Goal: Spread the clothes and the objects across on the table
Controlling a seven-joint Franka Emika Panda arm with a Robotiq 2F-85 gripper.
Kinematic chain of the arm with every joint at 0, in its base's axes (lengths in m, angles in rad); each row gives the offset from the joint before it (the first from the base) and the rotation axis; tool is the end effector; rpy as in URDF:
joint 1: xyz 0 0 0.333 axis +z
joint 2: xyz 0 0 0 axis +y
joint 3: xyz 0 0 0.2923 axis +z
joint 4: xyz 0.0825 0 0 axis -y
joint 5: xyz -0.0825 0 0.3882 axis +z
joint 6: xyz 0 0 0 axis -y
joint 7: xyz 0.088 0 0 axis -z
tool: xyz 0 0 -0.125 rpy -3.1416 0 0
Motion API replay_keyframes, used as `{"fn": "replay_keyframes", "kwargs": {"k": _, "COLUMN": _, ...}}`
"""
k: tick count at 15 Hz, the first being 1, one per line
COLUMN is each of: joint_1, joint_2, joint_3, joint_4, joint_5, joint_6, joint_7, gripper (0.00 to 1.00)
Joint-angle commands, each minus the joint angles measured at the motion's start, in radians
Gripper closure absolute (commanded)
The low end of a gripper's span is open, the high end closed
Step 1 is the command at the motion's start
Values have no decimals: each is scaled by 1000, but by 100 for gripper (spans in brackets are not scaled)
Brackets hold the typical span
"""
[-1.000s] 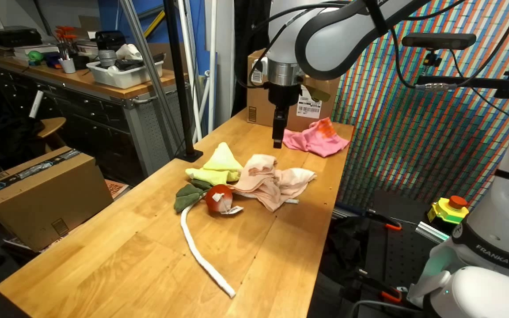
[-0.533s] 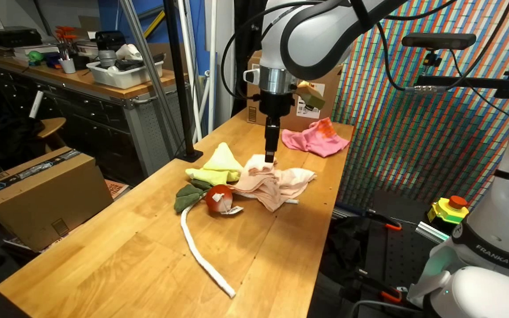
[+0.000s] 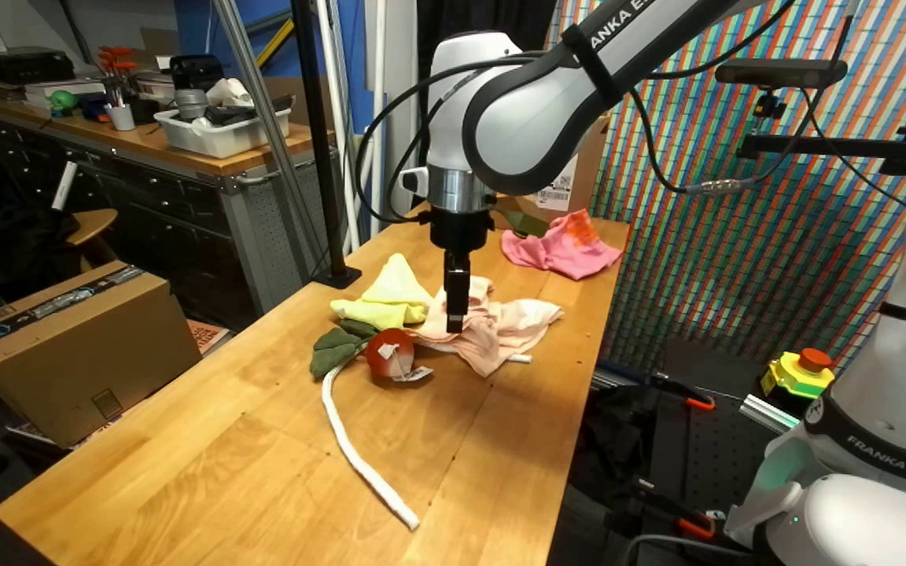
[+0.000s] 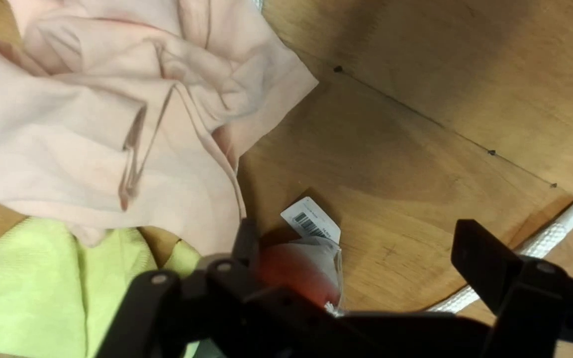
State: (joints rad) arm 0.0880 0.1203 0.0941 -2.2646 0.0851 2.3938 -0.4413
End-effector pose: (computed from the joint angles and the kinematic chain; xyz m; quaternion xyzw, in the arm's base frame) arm 0.5235 0.0986 0.2638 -0.9604 -0.2764 -0.0090 0.0338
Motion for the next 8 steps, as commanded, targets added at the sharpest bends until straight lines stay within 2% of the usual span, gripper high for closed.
{"fn": "replay_keyframes", "kwargs": {"k": 1, "joint_1": 5, "joint_2": 74, "joint_3": 25, "joint_4": 63, "joint_5": -23, "joint_6": 57, "joint_7": 24, "gripper": 0}}
{"fn": "replay_keyframes", "kwargs": {"k": 8, "joint_1": 23, "joint_2": 167, "joint_3": 47, "joint_4": 124, "joint_5": -88, "joint_6": 128, "joint_7": 102, "gripper": 0}}
